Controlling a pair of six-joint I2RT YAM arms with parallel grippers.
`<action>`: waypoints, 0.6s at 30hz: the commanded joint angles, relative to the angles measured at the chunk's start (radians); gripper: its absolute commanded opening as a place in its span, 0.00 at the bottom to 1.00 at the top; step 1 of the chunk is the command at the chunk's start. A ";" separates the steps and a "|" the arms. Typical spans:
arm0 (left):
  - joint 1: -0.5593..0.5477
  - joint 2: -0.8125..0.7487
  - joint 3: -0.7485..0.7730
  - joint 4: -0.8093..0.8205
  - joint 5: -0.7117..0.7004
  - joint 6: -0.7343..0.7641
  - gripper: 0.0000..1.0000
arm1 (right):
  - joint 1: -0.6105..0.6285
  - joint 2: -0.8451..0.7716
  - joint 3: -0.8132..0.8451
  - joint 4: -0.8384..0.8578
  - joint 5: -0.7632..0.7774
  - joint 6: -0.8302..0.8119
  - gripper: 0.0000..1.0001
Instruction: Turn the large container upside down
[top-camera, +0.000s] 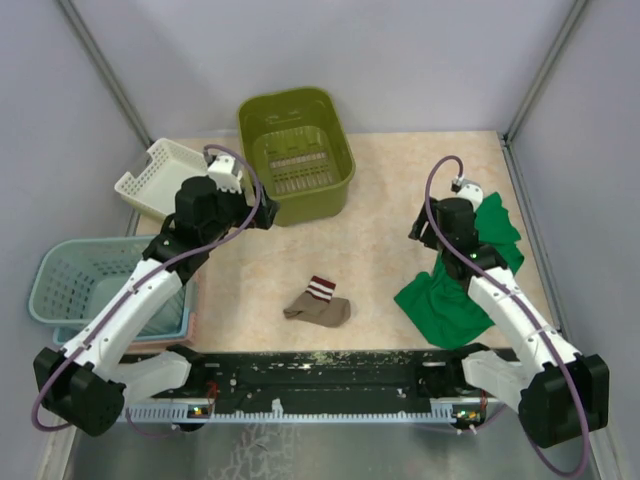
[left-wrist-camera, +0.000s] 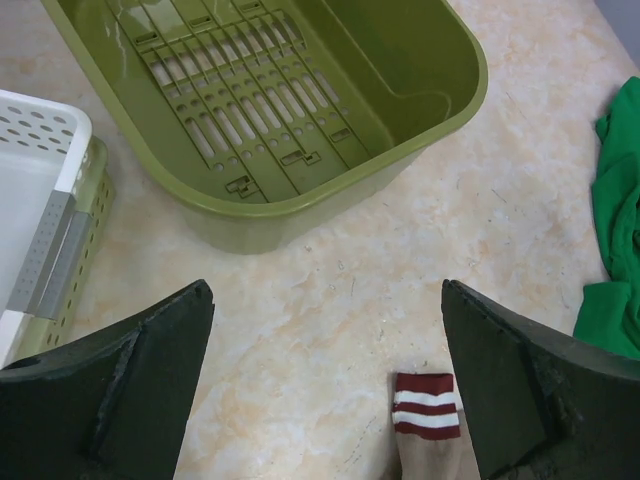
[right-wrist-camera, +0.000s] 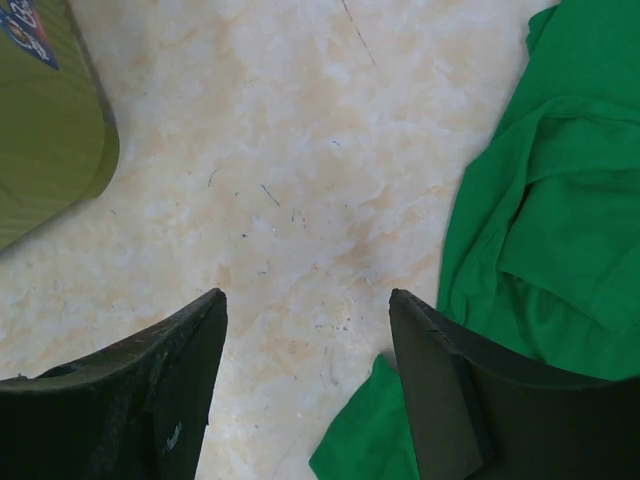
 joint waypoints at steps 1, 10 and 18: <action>0.001 -0.016 -0.018 0.016 0.031 -0.005 1.00 | 0.007 -0.027 -0.006 0.073 0.001 0.030 0.66; -0.003 0.010 -0.053 0.024 0.166 0.044 1.00 | 0.006 -0.013 -0.033 0.085 0.020 0.113 0.66; -0.018 -0.022 -0.101 0.033 0.217 0.019 1.00 | 0.007 0.054 0.009 0.139 -0.092 0.102 0.69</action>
